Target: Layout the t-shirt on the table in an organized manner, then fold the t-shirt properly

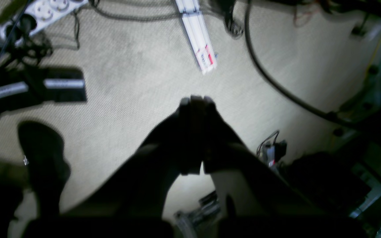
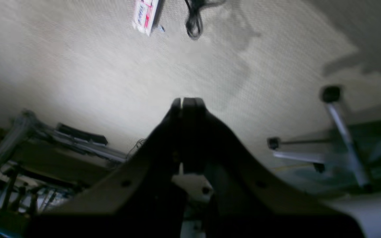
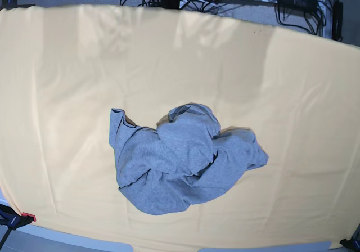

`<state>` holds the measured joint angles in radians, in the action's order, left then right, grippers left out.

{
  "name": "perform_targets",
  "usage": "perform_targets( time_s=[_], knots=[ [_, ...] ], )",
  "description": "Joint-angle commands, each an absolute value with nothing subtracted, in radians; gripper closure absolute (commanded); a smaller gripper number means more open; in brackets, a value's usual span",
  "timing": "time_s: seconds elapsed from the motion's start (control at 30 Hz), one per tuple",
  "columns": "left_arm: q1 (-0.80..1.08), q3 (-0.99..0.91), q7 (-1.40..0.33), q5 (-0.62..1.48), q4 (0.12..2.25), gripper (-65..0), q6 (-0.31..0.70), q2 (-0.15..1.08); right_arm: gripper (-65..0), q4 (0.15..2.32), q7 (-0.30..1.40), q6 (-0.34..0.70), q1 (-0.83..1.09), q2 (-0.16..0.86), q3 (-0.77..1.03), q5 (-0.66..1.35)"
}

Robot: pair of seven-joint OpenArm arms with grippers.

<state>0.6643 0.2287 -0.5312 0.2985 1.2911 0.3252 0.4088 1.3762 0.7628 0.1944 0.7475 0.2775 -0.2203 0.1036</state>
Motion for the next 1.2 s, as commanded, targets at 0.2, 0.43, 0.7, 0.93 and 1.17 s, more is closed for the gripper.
perform_targets(
  time_s=[0.2, 0.43, 0.7, 0.93, 1.17],
  knots=[
    [0.894, 0.142, -0.618, 0.31, 1.689, 0.0, 0.34, 0.521, 0.0, 1.812, 0.772, 0.128, 1.017, 0.389, -0.215, 0.073],
    [1.085, -0.108, -0.714, 0.457, 2.016, 0.0, 0.387, 0.538, 0.0, 2.145, 0.817, 0.01, 1.242, 0.449, -0.205, -0.069],
    [1.221, -0.344, -0.768, 0.607, 2.197, 0.0, 0.458, 0.537, 0.0, 2.356, 0.887, -0.093, 1.309, 0.45, -0.201, -0.269],
    [1.206, -0.5, -0.772, 0.721, 2.227, 0.0, 0.469, 0.537, 0.0, 2.356, 0.883, -0.204, 1.309, 0.449, -0.201, -0.467],
    [1.116, -0.578, -0.769, 0.776, 2.227, 0.0, 0.48, 0.538, 0.0, 2.356, 0.875, -0.305, 1.309, 0.449, -0.201, -0.672]
  ],
)
